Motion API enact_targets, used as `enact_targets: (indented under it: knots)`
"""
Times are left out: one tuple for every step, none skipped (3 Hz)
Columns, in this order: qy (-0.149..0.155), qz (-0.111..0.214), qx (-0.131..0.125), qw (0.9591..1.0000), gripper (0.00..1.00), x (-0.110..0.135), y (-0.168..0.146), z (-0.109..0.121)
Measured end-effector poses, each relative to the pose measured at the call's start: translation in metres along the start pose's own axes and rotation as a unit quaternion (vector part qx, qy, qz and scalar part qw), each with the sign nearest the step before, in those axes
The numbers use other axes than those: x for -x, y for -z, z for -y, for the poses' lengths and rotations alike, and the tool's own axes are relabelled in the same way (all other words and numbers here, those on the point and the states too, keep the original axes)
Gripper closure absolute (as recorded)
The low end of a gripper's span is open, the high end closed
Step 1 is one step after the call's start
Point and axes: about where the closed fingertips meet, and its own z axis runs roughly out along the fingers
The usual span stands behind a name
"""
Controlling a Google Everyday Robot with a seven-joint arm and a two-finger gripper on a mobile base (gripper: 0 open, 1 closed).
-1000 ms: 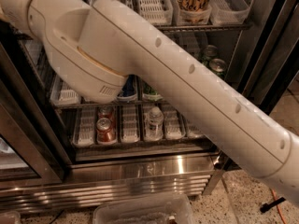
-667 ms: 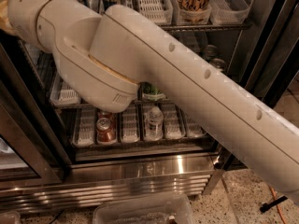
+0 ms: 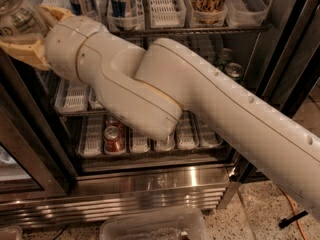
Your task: Pick 7up can from top shelf of fridge
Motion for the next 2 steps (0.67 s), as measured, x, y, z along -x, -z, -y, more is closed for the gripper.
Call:
enact_targets:
  knots:
    - [-0.043,-0.013,0.024,0.9987,1.0,-0.02,0.017,-0.003]
    - [-0.101,-0.025,0.054,0.9931,1.0,-0.028,0.053,0.009]
